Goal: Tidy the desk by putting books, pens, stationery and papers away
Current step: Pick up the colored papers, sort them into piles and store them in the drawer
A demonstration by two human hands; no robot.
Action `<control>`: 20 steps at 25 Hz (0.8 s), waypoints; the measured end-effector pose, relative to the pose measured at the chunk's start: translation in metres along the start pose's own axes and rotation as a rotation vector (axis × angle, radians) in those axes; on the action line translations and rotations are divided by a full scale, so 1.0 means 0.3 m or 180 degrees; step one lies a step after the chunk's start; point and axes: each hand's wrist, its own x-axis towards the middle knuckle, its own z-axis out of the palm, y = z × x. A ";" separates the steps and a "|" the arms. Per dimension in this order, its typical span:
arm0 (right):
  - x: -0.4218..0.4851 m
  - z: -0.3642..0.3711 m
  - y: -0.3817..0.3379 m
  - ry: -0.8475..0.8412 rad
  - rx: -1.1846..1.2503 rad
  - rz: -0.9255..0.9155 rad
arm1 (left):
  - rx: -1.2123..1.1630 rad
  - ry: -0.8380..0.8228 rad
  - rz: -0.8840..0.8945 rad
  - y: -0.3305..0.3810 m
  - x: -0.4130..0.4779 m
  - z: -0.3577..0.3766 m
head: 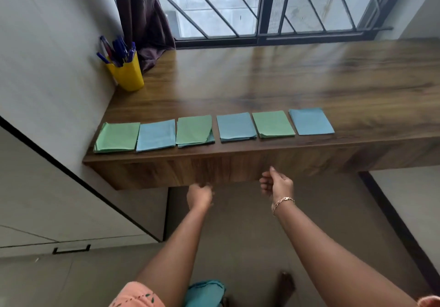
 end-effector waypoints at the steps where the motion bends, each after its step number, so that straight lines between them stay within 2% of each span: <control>1: 0.015 0.000 0.016 -0.0041 0.0229 0.0416 | -0.0680 -0.0107 -0.0578 -0.009 0.021 -0.003; 3: 0.047 0.001 0.044 -0.0139 0.0495 0.1009 | -0.1786 -0.0115 -0.1309 -0.017 0.055 -0.013; 7: 0.120 0.004 0.087 -0.0088 0.0873 0.1447 | -0.2979 0.0129 -0.1659 0.007 0.060 -0.012; 12: 0.185 0.007 0.080 -0.0085 0.1292 0.1506 | -0.3388 0.0237 -0.1658 0.028 0.092 0.014; 20: 0.290 0.025 0.102 0.0191 0.1558 0.1587 | -0.3494 -0.0036 -0.1491 0.046 0.134 0.045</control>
